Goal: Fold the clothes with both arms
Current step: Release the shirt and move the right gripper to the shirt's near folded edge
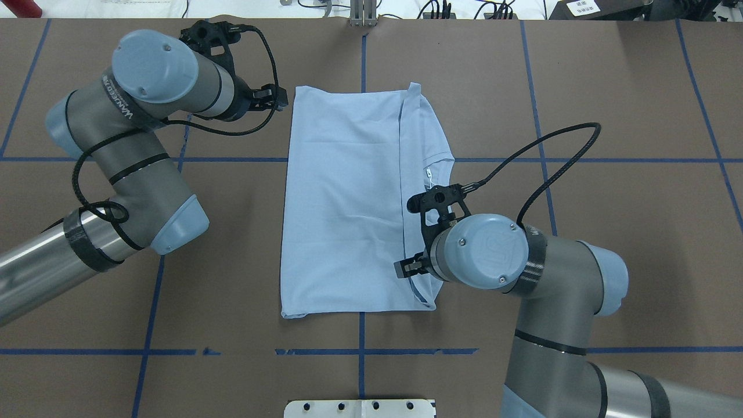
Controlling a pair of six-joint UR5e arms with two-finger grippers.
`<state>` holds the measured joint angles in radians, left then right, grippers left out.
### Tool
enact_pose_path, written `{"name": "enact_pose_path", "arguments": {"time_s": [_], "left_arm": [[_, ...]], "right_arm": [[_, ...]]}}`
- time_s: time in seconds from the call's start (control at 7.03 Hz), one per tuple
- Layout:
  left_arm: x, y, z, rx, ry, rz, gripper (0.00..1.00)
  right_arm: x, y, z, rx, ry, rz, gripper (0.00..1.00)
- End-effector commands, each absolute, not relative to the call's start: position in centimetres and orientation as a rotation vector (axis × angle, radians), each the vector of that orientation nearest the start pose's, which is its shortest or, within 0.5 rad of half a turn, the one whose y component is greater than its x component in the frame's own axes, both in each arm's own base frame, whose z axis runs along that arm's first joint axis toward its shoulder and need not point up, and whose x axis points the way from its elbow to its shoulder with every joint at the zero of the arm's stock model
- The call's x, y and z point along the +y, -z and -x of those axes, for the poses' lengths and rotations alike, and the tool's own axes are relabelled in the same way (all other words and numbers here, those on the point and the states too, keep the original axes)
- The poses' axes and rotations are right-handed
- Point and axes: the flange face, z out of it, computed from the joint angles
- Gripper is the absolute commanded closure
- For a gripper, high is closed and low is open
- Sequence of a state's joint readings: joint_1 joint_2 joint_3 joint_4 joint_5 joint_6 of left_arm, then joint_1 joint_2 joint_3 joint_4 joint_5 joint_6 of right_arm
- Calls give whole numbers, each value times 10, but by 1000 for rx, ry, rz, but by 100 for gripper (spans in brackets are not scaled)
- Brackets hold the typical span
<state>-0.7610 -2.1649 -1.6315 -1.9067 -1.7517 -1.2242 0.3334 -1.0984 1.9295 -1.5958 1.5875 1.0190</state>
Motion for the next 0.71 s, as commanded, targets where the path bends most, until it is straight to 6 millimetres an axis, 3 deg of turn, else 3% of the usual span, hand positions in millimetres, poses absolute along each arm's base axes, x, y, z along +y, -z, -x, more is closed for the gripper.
{"name": "enact_pose_path", "arguments": {"time_s": [0.0,0.14,0.28,0.43,0.57], "left_arm": [[-549,-249,-413,937,279,-369,0],[-548,-255,-414,932,279,-365,0],[-548,-258,-413,931,279,-364,0],[-548,-259,-415,930,280,-363,0],[-548,-259,-415,929,279,-363,0]], "right_arm": [[-298,-246,559,-690,378,-394,0],[-290,-247,565,-687,393,-389,9],[-289,-254,568,-676,399,-381,41],[-288,-255,568,-673,412,-384,57],[-285,-259,571,-665,420,-380,57]]}}
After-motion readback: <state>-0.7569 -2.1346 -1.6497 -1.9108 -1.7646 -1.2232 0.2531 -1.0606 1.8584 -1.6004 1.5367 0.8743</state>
